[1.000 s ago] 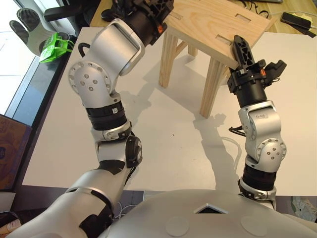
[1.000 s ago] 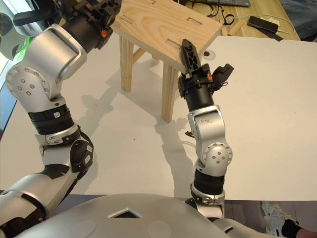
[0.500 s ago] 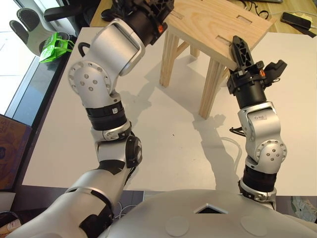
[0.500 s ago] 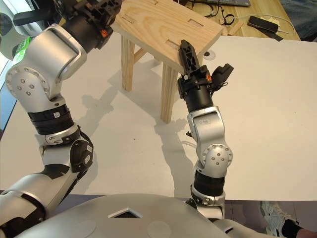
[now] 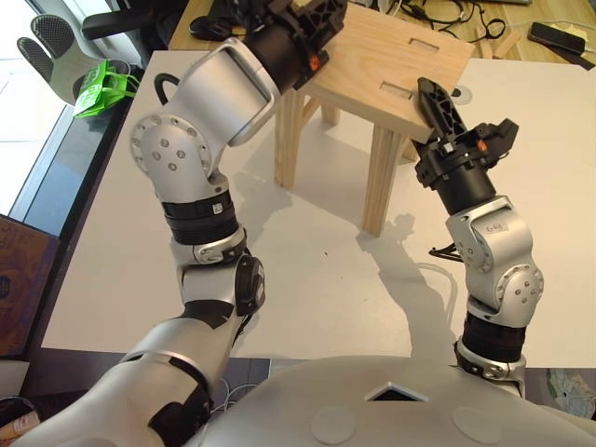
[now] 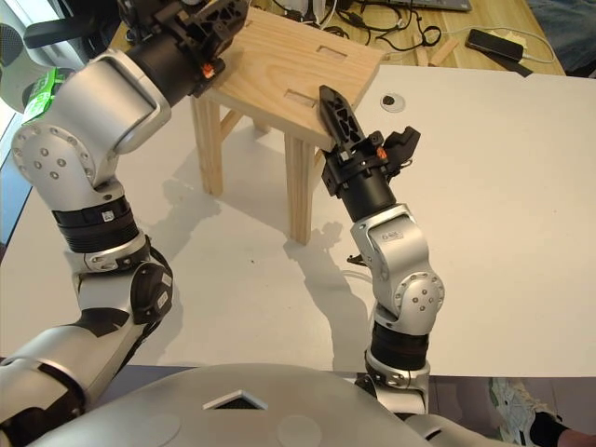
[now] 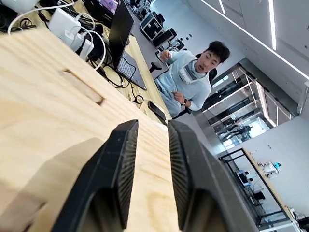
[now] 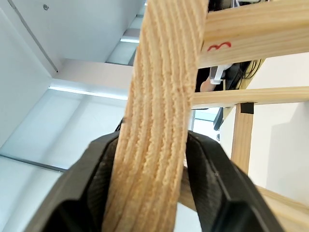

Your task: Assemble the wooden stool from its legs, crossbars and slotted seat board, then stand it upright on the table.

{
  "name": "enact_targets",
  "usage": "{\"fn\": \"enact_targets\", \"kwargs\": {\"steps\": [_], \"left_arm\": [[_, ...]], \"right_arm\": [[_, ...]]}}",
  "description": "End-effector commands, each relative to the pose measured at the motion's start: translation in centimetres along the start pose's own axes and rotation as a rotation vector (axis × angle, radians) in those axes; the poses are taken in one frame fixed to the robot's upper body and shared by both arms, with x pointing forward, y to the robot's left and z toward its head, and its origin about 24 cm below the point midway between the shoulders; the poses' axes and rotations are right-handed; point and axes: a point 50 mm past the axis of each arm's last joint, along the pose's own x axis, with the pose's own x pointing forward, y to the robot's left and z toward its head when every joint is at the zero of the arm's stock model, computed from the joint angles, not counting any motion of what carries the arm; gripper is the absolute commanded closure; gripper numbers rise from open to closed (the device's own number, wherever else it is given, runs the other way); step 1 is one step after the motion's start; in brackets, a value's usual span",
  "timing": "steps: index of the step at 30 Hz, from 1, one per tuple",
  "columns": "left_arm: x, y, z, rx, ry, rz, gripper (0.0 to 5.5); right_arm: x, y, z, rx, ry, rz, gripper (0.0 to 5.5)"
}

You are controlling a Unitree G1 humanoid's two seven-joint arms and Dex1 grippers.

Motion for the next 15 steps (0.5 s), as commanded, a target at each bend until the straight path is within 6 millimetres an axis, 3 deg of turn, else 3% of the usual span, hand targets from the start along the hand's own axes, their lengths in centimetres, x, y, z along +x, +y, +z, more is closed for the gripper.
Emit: {"fn": "enact_targets", "kwargs": {"steps": [1,10,15], "left_arm": [[0.1,0.3,-0.7,0.035,0.045,0.018,4.03],[-0.2,2.4,-2.1,0.082,0.114,0.130,4.03],[-1.1,5.0,-4.0,0.176,0.274,0.276,4.03]], "right_arm": [[-0.3,0.9,-0.2,0.018,0.069,0.047,3.93],[-1.1,0.6,0.2,-0.014,0.120,-0.018,3.93],[-1.3,0.6,0.3,-0.056,0.125,-0.049,3.93]]}}
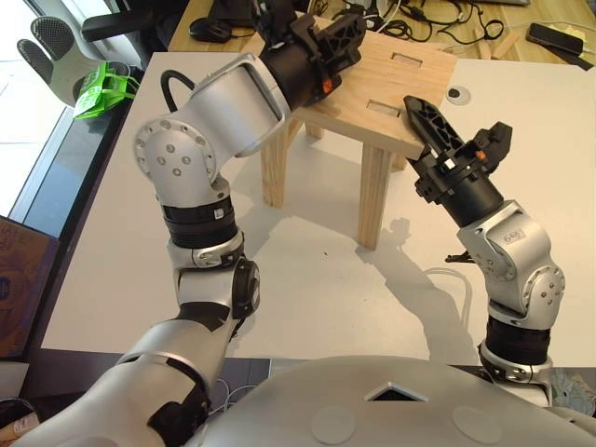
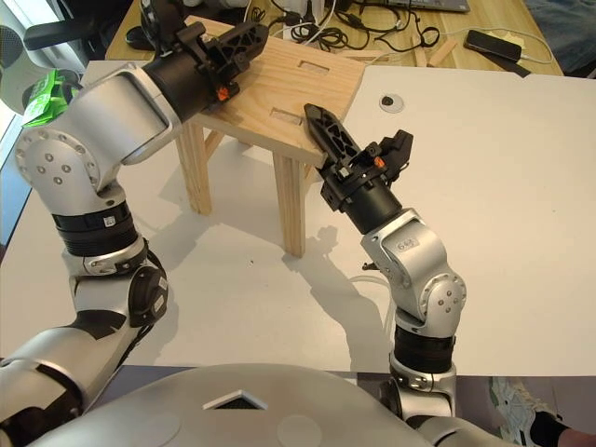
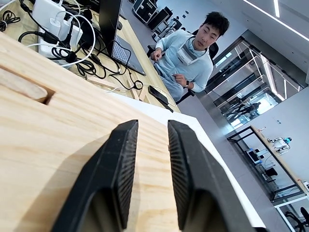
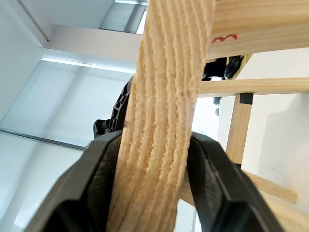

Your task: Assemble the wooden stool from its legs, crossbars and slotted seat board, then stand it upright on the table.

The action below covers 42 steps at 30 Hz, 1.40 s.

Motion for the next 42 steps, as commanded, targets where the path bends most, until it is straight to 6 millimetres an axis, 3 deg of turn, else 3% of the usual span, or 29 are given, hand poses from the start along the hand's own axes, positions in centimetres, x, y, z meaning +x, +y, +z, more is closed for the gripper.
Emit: {"fn": "enact_targets", "kwargs": {"steps": [1,5,11,17,23,27,31,34,42], "left_arm": [[-0.6,4.8,-3.9,0.067,0.241,0.258,4.03],[-1.4,5.9,-5.1,0.084,0.310,0.315,4.03],[-1.5,5.8,-5.3,0.079,0.316,0.313,4.03],[-1.6,5.7,-5.3,0.073,0.309,0.311,4.03],[-1.3,5.3,-5.1,0.063,0.291,0.294,4.05],[-1.2,5.0,-4.9,0.048,0.270,0.281,4.05],[-1.1,4.8,-4.8,0.041,0.257,0.283,4.05],[-0.8,4.7,-4.8,0.031,0.241,0.284,4.03],[1.7,3.6,-6.5,0.027,0.193,0.273,4.03]], "right_arm": [[-0.2,0.2,0.0,-0.034,0.004,-0.025,3.93],[-0.6,0.0,-0.6,-0.069,0.034,-0.035,3.93],[-2.4,-0.4,-0.1,-0.089,0.033,-0.054,3.93],[-5.7,-0.2,2.2,-0.197,0.011,-0.064,3.93],[-7.0,-0.7,4.3,-0.419,0.002,-0.143,3.86],[-6.3,-2.2,5.8,-0.826,-0.073,-0.333,3.86],[-5.7,-2.7,5.8,-0.948,-0.125,-0.358,3.86],[-4.9,-2.8,5.8,-1.024,-0.161,-0.357,3.29],[-2.2,-1.5,7.5,-1.276,-0.366,-0.411,3.29]]}}
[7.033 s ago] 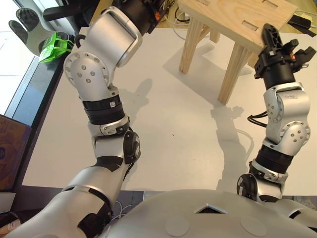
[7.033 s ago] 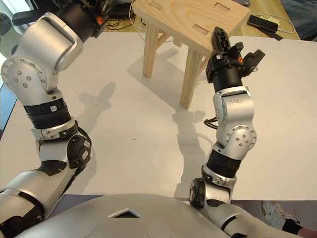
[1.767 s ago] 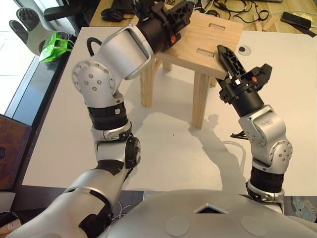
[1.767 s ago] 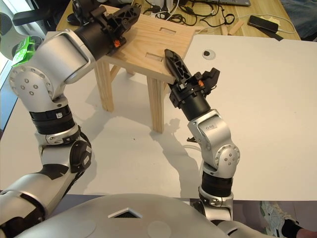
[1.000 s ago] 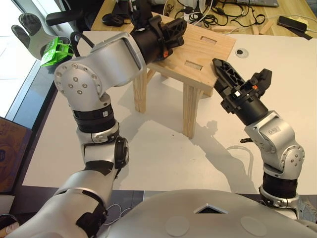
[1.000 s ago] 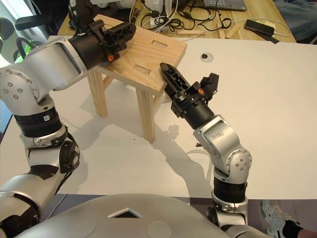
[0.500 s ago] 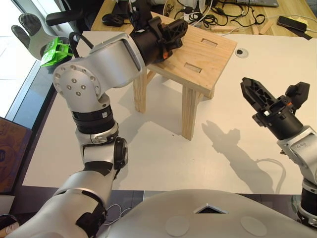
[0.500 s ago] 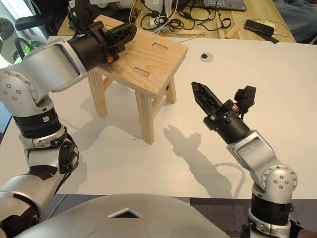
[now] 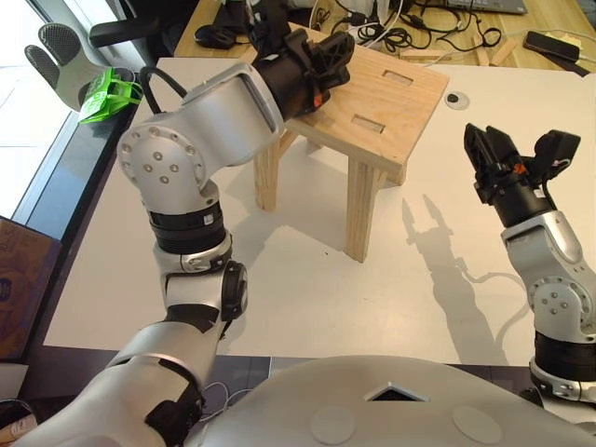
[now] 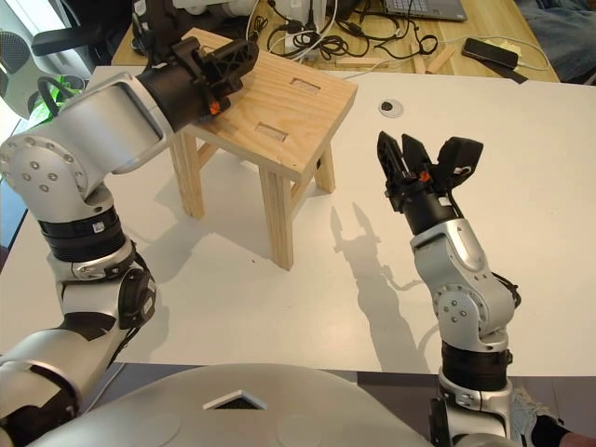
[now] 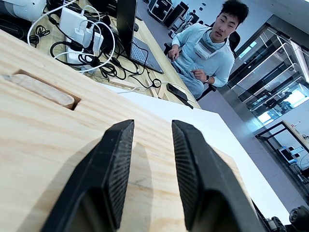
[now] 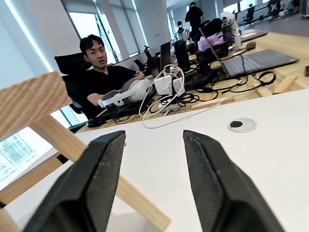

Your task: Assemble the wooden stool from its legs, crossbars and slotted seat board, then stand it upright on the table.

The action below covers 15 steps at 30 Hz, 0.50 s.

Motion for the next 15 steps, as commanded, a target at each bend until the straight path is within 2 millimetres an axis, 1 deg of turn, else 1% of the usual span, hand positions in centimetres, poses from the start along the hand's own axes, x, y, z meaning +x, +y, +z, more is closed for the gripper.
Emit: {"fn": "enact_targets", "kwargs": {"steps": [1,5,10,13,14,15], "left_arm": [[2.5,2.9,-6.2,-0.019,0.199,0.168,4.03],[4.3,2.8,-6.1,-0.018,0.114,0.179,4.03],[6.1,2.8,-5.7,0.004,0.020,0.182,4.03],[6.7,2.7,-6.0,0.033,-0.026,0.191,4.03],[6.7,2.4,-5.5,0.040,-0.062,0.185,4.03],[6.6,1.9,-4.7,0.040,-0.122,0.165,4.03]], "right_arm": [[1.4,0.0,1.7,-0.130,-0.106,-0.056,3.29],[2.4,-0.1,2.1,-0.223,-0.162,-0.104,3.29],[3.7,0.6,2.4,-0.213,-0.215,-0.116,3.29],[4.5,1.6,3.5,-0.219,-0.269,-0.103,3.29],[4.7,1.8,3.8,-0.221,-0.284,-0.098,3.29],[4.9,2.0,4.0,-0.223,-0.296,-0.094,3.29]]}}
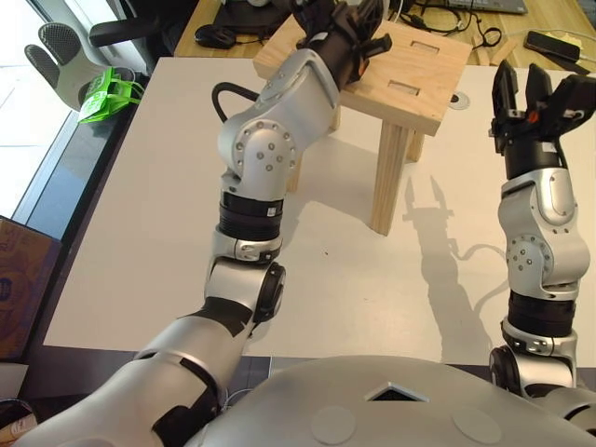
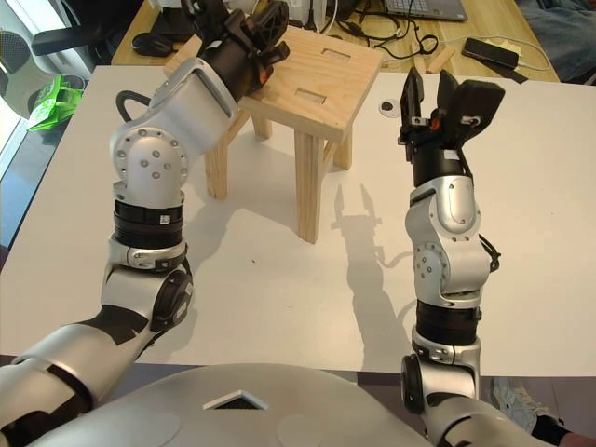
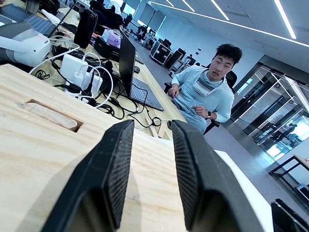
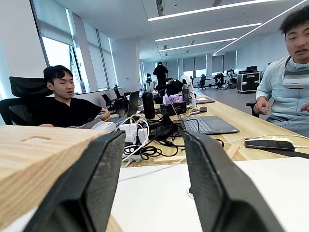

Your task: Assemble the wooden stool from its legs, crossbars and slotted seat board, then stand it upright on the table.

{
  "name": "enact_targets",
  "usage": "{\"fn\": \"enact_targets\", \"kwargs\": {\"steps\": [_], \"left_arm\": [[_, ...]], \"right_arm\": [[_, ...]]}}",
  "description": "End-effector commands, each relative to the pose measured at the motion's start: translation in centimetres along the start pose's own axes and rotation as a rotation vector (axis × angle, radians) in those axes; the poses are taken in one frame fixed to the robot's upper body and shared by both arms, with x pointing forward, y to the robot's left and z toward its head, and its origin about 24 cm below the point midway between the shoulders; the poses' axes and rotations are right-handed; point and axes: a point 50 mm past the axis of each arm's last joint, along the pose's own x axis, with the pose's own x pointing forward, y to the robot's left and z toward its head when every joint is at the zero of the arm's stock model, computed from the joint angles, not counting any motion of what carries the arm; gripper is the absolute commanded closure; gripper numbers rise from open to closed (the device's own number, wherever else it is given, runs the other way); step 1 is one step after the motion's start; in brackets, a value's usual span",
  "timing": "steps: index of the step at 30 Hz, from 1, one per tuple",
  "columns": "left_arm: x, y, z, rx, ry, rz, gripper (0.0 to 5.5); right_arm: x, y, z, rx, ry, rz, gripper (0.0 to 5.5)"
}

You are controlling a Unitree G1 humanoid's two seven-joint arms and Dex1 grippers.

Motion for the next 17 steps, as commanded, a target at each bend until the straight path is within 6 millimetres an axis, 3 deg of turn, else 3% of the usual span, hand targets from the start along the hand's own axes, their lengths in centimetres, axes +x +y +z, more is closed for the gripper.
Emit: {"fn": "enact_targets", "kwargs": {"steps": [1,3,5,9,12,15,17], "left_arm": [[-0.2,1.9,-2.1,0.000,-0.002,0.080,4.03],[-1.4,-1.0,2.4,0.022,-0.239,-0.085,4.03],[-3.0,-2.9,5.4,0.136,-0.389,-0.208,4.03],[-5.1,-3.0,8.3,0.342,-0.544,-0.222,4.03],[-5.9,1.7,8.4,0.498,-0.536,0.013,4.03],[-6.9,6.5,6.2,0.531,-0.438,0.220,4.03],[-7.8,8.8,4.5,0.520,-0.377,0.316,3.76]], "right_arm": [[1.1,0.7,1.2,-0.007,-0.067,0.010,3.29],[1.2,0.5,1.3,-0.015,-0.077,0.004,3.29],[1.1,0.2,1.3,-0.024,-0.082,-0.010,3.29],[1.2,0.2,2.0,-0.057,-0.111,-0.011,3.29],[0.7,0.0,1.8,-0.154,-0.099,0.007,3.29],[0.2,-1.0,1.3,-0.247,-0.084,-0.021,3.29],[0.1,-1.9,0.8,-0.314,-0.064,-0.039,2.94]]}}
